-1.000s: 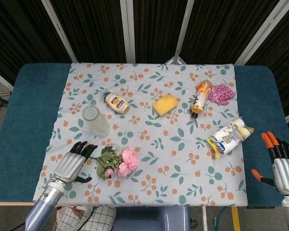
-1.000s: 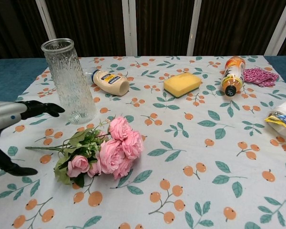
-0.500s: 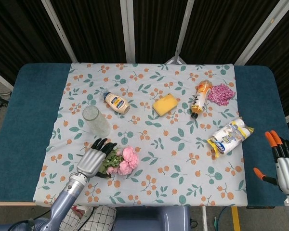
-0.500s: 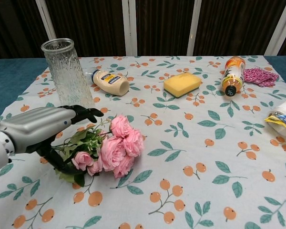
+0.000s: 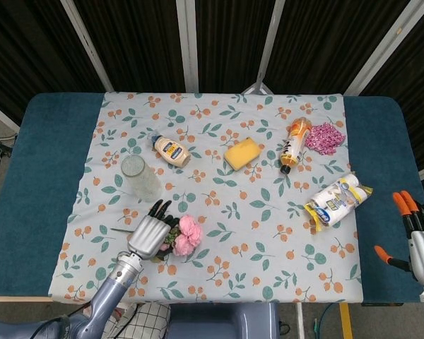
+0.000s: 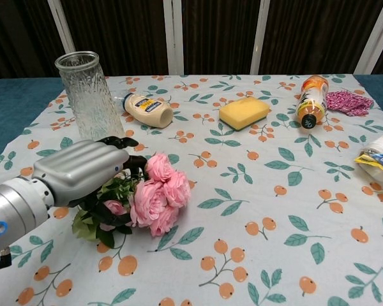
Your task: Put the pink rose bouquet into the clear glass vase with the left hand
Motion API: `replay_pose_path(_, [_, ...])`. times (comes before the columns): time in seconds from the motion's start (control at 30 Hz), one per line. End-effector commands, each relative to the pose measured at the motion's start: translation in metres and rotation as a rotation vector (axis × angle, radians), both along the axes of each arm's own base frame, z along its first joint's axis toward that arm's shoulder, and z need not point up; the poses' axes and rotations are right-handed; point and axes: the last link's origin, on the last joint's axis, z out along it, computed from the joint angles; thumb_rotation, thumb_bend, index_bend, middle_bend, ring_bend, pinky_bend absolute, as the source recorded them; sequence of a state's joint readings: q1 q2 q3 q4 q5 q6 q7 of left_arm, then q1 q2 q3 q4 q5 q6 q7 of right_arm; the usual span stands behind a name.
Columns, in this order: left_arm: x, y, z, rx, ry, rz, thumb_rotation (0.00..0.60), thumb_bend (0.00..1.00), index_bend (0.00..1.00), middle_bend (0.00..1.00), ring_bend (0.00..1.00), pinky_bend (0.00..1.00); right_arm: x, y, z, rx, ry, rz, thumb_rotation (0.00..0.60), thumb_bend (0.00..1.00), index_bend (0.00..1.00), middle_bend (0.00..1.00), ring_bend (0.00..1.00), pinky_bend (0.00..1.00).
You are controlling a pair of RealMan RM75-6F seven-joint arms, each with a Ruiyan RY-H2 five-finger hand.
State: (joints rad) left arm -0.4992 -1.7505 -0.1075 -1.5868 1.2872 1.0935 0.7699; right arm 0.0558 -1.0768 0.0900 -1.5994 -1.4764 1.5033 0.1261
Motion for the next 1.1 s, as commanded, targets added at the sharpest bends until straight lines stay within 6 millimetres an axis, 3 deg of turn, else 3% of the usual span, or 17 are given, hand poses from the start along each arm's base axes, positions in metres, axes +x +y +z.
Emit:
replay_pose_path(0.03, [0.001, 0.001, 0.0, 0.026, 0.003, 0.002, 0.6, 0.45, 0.43, 0.48, 0.1, 0.0, 0.0, 0.0, 0.0, 0.0, -0.001, 0.001, 0.6, 0.22, 0.0, 0.0, 0.04, 0.05])
replay_pose_path(0.13, [0.004, 0.004, 0.003, 0.052, -0.014, -0.005, 0.6, 0.5, 0.52, 0.56, 0.15, 0.0, 0.0, 0.0, 0.001, -0.001, -0.002, 0.002, 0.6, 0.22, 0.0, 0.0, 0.04, 0.05])
replay_pose_path(0.33, [0.009, 0.008, 0.012, 0.096, -0.044, -0.034, 0.6, 0.52, 0.58, 0.61, 0.19, 0.01, 0.001, 0.0, 0.0, 0.004, -0.005, 0.002, 0.6, 0.22, 0.0, 0.0, 0.04, 0.05])
replay_pose_path(0.53, [0.025, 0.009, 0.032, 0.1, -0.203, -0.053, 0.6, 0.51, 0.57, 0.57, 0.2, 0.04, 0.001, 0.0, -0.001, 0.007, -0.004, 0.001, 0.6, 0.22, 0.01, 0.0, 0.04, 0.05])
replay_pose_path(0.87, [0.086, 0.008, 0.109, 0.108, -0.598, -0.169, 0.6, 0.48, 0.55, 0.56, 0.2, 0.06, 0.002, -0.001, -0.005, 0.019, 0.004, 0.003, 0.6, 0.22, 0.01, 0.0, 0.04, 0.05])
replay_pose_path(1.1, [0.122, 0.017, 0.168, 0.127, -0.738, -0.199, 0.6, 0.48, 0.55, 0.57, 0.2, 0.06, 0.002, -0.001, -0.007, 0.025, 0.011, -0.002, 0.6, 0.22, 0.01, 0.0, 0.04, 0.05])
